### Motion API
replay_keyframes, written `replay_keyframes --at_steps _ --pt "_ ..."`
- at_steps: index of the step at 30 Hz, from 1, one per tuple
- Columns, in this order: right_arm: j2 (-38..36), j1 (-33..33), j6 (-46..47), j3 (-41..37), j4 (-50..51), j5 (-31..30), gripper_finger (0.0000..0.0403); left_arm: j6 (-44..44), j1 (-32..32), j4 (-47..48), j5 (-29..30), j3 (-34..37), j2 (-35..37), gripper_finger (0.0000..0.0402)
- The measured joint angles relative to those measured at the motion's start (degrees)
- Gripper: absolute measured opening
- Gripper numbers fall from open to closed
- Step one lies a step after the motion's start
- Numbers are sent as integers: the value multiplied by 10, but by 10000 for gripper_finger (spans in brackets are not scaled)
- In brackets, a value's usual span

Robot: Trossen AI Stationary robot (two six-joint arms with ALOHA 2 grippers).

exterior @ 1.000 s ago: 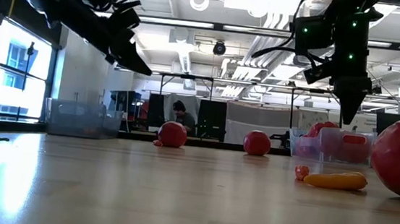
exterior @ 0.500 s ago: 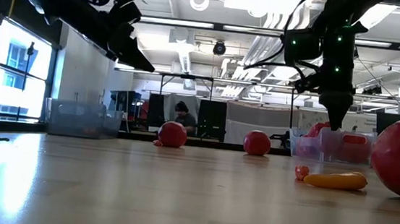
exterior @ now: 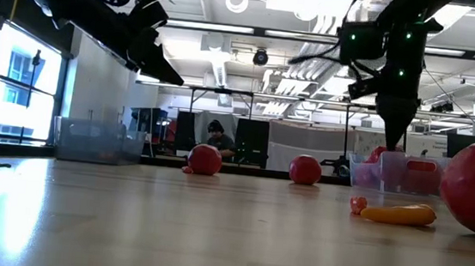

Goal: Sort produce into baskets
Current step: Put the orange chili pepper into the top black bin

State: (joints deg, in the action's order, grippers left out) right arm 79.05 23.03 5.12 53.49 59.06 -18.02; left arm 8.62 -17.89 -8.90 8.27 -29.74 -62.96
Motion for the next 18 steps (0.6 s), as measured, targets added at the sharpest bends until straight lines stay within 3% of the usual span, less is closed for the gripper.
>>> replay_keyframes --at_steps 5,9,18 --pt "-28 -62 24 0 -28 33 0 0 2 4 -4 0 0 0" --pt "-26 -146 50 0 -61 56 0 1 15 8 -6 0 0 0" --pt "22 -330 79 0 -244 111 18 21 50 12 -7 0 0 0"
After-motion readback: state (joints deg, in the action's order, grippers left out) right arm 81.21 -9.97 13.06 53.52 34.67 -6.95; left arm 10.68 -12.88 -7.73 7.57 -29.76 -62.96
